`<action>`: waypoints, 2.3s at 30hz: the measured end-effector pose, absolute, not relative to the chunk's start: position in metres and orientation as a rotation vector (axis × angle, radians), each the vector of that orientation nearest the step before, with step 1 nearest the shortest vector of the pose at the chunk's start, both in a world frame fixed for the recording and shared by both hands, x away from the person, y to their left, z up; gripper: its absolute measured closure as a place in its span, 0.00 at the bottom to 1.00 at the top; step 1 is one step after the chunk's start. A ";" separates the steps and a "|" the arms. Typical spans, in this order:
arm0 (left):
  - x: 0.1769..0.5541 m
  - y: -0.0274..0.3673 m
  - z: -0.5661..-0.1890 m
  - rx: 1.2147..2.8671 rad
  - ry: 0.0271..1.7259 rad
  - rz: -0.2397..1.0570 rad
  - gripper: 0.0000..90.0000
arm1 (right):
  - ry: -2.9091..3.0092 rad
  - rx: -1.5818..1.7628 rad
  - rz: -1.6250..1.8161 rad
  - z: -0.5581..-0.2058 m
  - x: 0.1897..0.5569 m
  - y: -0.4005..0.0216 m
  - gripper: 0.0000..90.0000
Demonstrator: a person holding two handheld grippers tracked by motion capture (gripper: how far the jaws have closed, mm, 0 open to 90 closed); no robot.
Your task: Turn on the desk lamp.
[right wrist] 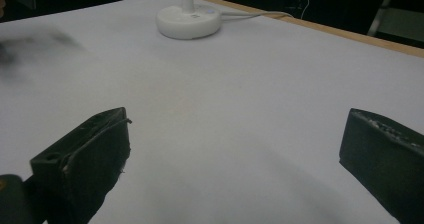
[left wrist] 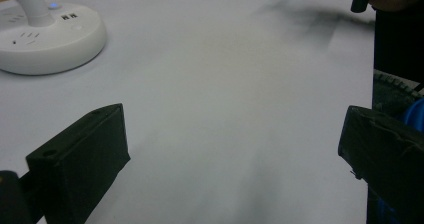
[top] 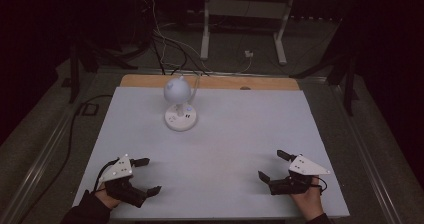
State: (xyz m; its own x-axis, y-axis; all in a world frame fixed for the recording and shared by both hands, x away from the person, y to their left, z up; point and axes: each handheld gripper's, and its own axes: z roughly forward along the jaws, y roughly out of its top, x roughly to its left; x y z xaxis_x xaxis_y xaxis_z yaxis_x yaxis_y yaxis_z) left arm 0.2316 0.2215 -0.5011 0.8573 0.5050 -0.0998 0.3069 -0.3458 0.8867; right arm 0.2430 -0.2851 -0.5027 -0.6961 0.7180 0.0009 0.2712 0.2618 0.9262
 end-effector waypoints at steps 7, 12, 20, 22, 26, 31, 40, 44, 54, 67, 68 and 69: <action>0.233 0.221 -0.502 1.965 0.605 0.231 0.00 | 2.103 0.865 1.430 -0.500 0.242 -0.283 0.00; 0.234 0.223 -0.502 1.958 0.627 0.236 0.00 | 2.110 0.846 1.408 -0.501 0.244 -0.279 0.00; 0.234 0.221 -0.502 1.968 0.608 0.226 0.00 | 2.125 0.843 1.405 -0.503 0.245 -0.280 0.00; 0.234 0.220 -0.502 1.977 0.603 0.221 0.00 | 2.115 0.847 1.416 -0.502 0.245 -0.280 0.00; 0.232 0.220 -0.502 1.981 0.594 0.222 0.00 | 2.116 0.844 1.415 -0.501 0.243 -0.279 0.00; 0.232 0.218 -0.502 1.996 0.592 0.218 0.00 | 2.098 0.832 1.417 -0.498 0.240 -0.278 0.00; 0.230 0.216 -0.498 2.000 0.576 0.218 0.00 | 2.070 0.833 1.439 -0.496 0.238 -0.278 0.00; 0.228 0.215 -0.493 1.998 0.570 0.224 0.00 | 2.064 0.833 1.437 -0.496 0.238 -0.278 0.00; 0.229 0.214 -0.487 1.972 0.577 0.213 0.00 | 2.061 0.822 1.434 -0.495 0.237 -0.277 0.00; 0.233 0.209 -0.480 1.952 0.601 0.233 0.00 | 2.062 0.826 1.441 -0.496 0.237 -0.277 0.00; 0.233 0.208 -0.479 1.948 0.601 0.231 0.00 | 2.062 0.827 1.441 -0.496 0.237 -0.277 0.00; 0.235 0.207 -0.479 1.949 0.608 0.231 0.00 | 2.063 0.828 1.441 -0.496 0.237 -0.277 0.00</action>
